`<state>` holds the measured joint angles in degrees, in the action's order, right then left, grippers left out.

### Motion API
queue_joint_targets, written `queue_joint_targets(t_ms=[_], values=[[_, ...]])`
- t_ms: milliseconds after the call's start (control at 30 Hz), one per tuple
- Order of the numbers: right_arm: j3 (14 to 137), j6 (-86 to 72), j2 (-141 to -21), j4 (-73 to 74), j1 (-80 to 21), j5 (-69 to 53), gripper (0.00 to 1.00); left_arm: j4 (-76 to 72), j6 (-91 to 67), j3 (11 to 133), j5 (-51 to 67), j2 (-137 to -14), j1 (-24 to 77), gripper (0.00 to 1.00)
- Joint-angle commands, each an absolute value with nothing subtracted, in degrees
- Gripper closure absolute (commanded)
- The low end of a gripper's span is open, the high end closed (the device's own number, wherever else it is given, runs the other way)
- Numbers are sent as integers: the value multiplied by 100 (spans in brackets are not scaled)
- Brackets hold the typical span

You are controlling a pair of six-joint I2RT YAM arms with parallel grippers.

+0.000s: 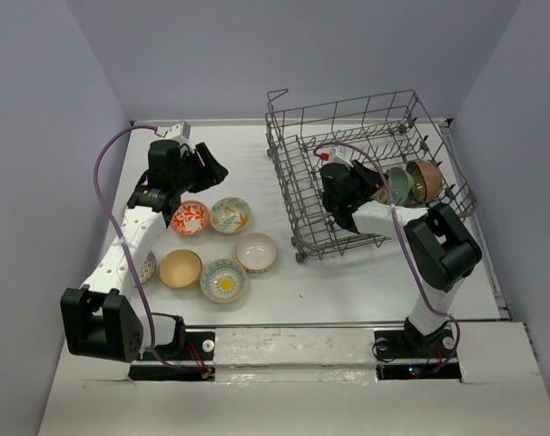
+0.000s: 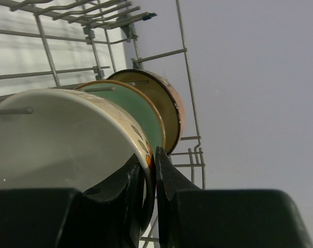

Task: Load the bowls into the dish rack
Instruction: Insert the bowl into the dish rack.

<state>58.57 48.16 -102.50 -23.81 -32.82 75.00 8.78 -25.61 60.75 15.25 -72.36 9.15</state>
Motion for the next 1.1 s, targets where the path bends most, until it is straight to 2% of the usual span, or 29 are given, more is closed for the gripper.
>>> queue_joint_targets(t_ms=[0,200,367,500,800,1067], values=[[6135,4079,-10310,-2444,-3340,7322,90,633,-2558,6038,1635,-7207,879,38],[6214,3780,-10362,-2189,-3340,7269,84,633,-2558,6038,1652,-7207,879,38],[6328,3499,-10397,-1943,-3340,7242,70,624,-2566,6029,1652,-7207,879,38],[6442,3244,-10380,-1627,-3340,7172,64,624,-2558,6029,1661,-7207,879,38],[6583,2524,-10380,-916,-3340,6900,58,606,-2549,6012,1679,-7216,879,38],[6952,1363,-10204,227,-3340,6118,51,580,-2558,6012,1714,-7251,879,38]])
